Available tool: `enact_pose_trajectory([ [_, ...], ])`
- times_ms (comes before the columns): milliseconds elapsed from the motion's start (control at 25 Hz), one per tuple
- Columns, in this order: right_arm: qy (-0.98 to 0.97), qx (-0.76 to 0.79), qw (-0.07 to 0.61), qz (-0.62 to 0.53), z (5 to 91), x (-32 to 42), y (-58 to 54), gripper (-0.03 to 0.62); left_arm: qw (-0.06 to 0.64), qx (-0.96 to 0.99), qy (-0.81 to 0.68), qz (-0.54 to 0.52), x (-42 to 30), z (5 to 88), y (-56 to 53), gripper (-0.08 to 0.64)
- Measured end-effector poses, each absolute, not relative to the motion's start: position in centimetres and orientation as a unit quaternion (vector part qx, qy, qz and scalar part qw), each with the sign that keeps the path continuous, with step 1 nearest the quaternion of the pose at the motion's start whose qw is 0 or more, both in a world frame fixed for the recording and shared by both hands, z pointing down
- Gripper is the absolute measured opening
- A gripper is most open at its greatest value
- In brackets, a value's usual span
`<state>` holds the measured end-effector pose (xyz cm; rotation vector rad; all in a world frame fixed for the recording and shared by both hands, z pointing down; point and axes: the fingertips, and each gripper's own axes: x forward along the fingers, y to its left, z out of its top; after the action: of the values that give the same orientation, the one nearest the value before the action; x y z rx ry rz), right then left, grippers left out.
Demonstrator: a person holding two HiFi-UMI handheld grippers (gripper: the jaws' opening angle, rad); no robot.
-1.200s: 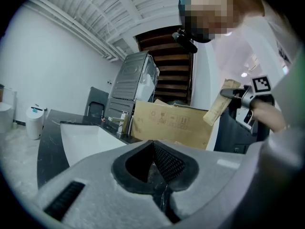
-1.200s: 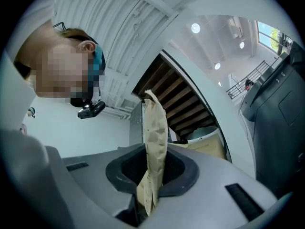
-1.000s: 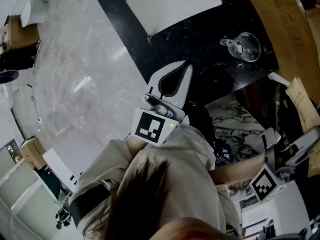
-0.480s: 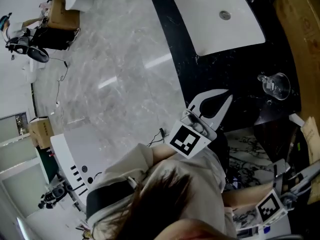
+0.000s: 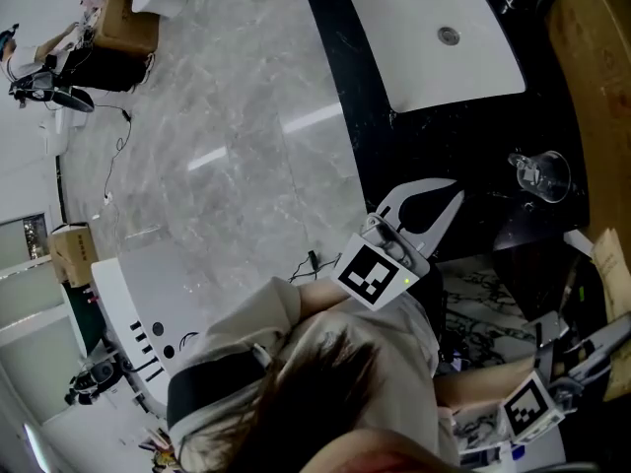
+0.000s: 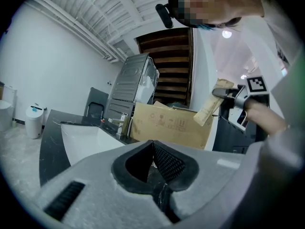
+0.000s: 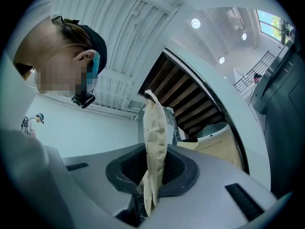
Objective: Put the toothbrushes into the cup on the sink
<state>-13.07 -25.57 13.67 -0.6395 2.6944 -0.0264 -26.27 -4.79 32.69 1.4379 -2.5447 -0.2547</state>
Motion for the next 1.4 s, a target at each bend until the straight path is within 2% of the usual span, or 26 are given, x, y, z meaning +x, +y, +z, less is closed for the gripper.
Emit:
enact_pose_trajectory([
  [760,0.957,-0.216,0.194,-0.023,12.8,-15.6,-25.4,0.046,0.114,0.485,-0.860,-0.110,-26.8,32.3,-5.2,0.015],
  [960,0.959,-0.198,0.199,-0.047,14.3,-17.6,-25.3,0.046,0.138,0.467,-0.867,-0.108,-28.2,33.6,-4.7,0.015],
  [1400,0.970,-0.176,0.163,-0.039,15.8,-20.4,-26.2,0.046,0.129,0.486,-0.861,-0.079,-29.3,35.5,-7.1,0.015],
])
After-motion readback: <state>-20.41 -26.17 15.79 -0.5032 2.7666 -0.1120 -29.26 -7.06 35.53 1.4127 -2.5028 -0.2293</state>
